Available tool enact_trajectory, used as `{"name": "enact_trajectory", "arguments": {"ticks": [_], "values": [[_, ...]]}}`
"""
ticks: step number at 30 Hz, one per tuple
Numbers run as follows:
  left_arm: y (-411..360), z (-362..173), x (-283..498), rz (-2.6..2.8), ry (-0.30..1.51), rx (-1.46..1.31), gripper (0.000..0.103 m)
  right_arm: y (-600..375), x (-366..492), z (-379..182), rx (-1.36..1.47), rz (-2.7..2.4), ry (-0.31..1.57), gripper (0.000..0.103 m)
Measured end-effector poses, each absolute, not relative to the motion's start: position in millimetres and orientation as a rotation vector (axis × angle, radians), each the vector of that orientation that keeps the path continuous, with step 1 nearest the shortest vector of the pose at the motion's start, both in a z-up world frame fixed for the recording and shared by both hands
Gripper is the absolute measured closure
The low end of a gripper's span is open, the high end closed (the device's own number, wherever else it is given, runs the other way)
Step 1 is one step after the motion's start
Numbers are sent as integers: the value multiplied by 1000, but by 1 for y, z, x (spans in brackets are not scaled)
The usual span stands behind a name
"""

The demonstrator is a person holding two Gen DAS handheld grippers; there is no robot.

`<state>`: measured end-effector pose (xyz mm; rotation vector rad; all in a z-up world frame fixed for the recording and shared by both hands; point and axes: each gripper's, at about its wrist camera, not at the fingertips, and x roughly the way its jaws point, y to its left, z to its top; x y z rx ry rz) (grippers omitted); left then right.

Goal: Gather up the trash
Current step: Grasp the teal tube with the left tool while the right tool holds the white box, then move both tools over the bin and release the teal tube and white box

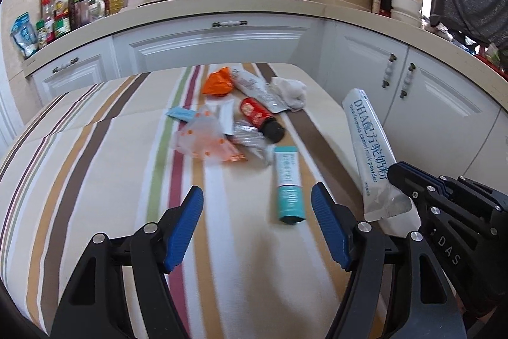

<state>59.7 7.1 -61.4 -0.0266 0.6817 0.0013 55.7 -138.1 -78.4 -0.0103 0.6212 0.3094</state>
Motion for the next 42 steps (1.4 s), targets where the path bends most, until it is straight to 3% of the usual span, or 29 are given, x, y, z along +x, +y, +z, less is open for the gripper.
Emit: {"name": "enact_trajectory", "arguments": {"ticks": [4, 7, 13, 14, 15, 25, 42], "values": [[-2, -62, 67, -9, 699, -17, 35, -148, 54, -76, 8, 304, 612, 98], [-8, -66, 73, -18, 727, -10, 44, -155, 54, -76, 23, 304, 608, 98], [-11, -78, 81, -45, 796, -33, 72, -167, 54, -77, 45, 304, 606, 98], [-11, -79, 82, -49, 802, -35, 83, -167, 53, -77, 47, 304, 607, 98], [-12, -79, 82, -49, 799, -34, 84, -168, 53, -78, 50, 305, 607, 98], [-16, -75, 74, -61, 763, -18, 93, -175, 51, -79, 58, 298, 600, 98], [-19, -44, 60, -67, 656, -7, 93, -198, 39, -62, 50, 226, 550, 98]]}}
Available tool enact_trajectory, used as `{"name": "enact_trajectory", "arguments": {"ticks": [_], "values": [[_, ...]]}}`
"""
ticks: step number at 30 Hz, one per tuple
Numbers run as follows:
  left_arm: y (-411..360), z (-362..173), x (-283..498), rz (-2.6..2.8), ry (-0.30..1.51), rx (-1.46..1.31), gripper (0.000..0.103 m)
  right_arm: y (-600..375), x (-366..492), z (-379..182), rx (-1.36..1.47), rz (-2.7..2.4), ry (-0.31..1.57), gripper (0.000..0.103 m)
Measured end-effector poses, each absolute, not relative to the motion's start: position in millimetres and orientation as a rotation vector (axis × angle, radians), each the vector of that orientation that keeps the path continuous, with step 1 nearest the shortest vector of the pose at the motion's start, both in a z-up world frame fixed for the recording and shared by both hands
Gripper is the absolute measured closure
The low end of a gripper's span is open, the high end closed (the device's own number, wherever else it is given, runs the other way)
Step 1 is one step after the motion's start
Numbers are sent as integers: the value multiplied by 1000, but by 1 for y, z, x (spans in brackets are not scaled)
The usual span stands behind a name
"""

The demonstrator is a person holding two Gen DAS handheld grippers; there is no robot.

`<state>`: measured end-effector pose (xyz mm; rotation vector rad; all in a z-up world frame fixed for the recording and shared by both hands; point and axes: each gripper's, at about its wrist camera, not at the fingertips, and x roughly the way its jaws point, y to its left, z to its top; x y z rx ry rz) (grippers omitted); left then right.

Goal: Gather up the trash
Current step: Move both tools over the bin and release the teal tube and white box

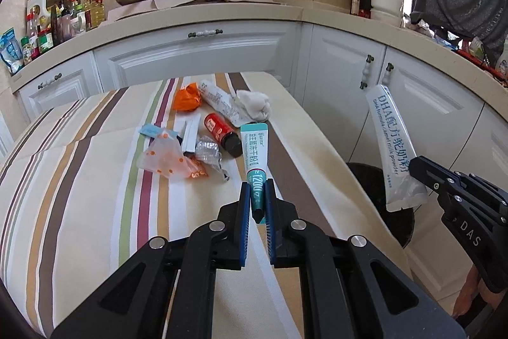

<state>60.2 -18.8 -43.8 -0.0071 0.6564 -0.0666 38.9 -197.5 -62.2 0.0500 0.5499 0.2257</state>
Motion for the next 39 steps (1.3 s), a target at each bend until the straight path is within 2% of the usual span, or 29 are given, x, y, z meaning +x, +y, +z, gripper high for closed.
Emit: {"name": "enact_trajectory", "arguments": {"ticks": [19, 39], "values": [[-71, -16, 63, -179, 568, -1, 93, -260, 24, -39, 19, 64, 482, 98], [-177, -53, 118, -266, 687, 69, 93, -329, 63, -78, 61, -1, 524, 98]]}}
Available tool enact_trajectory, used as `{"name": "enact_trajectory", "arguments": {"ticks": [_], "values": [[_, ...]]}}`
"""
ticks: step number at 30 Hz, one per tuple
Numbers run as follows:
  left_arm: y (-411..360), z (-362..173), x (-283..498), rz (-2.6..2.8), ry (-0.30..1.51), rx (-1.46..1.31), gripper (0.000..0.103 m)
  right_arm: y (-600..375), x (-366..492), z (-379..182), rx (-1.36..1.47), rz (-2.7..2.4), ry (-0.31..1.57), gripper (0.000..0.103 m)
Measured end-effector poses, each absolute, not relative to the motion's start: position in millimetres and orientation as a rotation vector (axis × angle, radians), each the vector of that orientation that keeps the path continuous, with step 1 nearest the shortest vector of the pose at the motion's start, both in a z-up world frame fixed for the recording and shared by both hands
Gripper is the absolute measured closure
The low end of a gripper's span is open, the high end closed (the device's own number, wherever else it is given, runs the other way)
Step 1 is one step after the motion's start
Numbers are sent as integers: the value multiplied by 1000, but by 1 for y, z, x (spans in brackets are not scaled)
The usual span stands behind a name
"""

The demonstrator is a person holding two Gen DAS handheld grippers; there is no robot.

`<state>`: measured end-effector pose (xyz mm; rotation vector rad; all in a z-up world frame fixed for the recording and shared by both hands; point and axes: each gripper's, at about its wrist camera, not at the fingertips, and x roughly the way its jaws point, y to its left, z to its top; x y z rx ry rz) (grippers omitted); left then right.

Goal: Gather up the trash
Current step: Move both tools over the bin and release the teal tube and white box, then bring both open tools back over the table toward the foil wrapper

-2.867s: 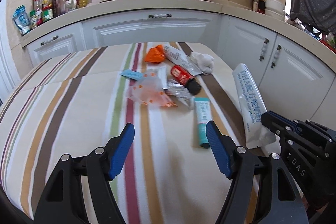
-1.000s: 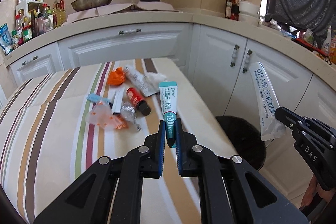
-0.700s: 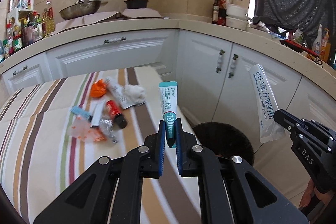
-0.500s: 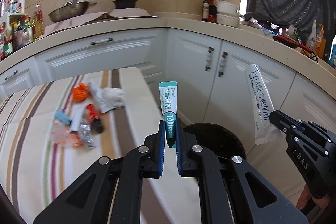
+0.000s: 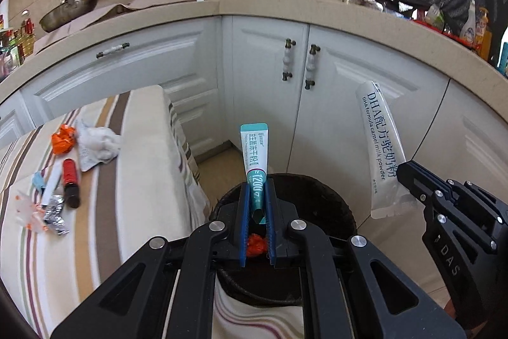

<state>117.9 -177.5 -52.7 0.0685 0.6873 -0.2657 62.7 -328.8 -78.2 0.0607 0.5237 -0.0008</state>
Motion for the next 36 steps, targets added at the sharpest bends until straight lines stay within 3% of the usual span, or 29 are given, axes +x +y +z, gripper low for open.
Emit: {"name": "enact_trajectory", "arguments": {"ticks": [4, 7, 9, 14, 23, 26, 36], "values": [[-189, -63, 130, -258, 730, 83, 89, -334, 74, -92, 75, 9, 553, 97], [-193, -71, 140, -252, 773, 80, 74, -341, 85, -105, 111, 14, 579, 92], [-193, -76, 145, -245, 795, 68, 55, -346, 91, -115, 136, 17, 608, 80], [-191, -76, 149, -240, 801, 52, 44, -350, 94, -122, 162, 1, 621, 78], [-177, -63, 145, -228, 770, 29, 40, -342, 86, -101, 156, -11, 576, 69], [-168, -56, 140, -217, 745, 30, 35, -336, 83, -93, 153, -14, 560, 60], [-108, -38, 122, -111, 682, 21, 29, -287, 87, -70, 134, 64, 531, 57]]}}
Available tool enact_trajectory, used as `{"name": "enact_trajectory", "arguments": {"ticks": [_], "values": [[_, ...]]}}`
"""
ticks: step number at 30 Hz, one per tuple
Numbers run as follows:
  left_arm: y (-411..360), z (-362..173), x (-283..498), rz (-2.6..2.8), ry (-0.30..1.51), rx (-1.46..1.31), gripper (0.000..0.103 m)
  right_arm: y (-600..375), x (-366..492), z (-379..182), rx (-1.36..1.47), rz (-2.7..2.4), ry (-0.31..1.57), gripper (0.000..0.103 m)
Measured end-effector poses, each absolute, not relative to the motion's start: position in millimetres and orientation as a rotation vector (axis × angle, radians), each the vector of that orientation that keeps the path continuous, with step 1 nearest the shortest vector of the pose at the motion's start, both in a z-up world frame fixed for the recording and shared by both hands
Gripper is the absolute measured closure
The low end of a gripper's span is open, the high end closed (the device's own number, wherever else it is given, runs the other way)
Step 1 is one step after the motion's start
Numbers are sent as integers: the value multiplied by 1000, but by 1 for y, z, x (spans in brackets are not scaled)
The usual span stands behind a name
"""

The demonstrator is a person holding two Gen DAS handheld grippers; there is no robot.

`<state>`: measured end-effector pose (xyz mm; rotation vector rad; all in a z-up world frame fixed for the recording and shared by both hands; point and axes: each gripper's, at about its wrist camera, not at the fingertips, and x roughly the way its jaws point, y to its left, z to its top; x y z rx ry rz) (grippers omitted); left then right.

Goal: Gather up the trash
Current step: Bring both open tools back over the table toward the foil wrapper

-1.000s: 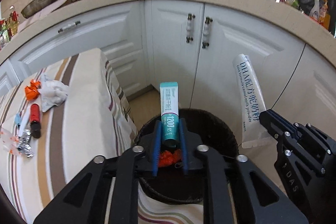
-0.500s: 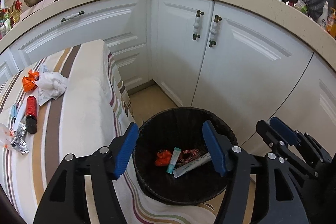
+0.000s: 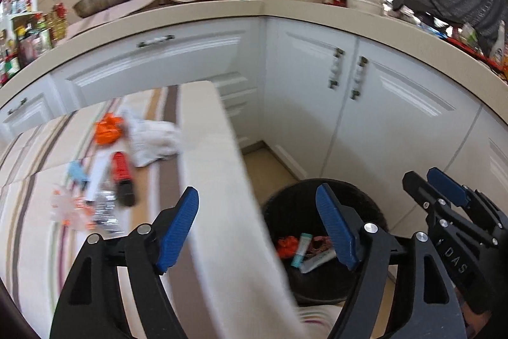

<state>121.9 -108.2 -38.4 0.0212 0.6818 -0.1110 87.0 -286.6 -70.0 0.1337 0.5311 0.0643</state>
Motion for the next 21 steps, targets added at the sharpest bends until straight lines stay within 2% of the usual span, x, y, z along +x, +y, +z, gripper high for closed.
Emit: {"name": "enact_trajectory", "arguments": {"ticks": [6, 21], "values": [[-57, -32, 109, -19, 657, 4, 28, -238, 90, -57, 97, 154, 517, 54], [69, -35, 84, 231, 645, -33, 28, -109, 105, -39, 1, 382, 538, 54]]}}
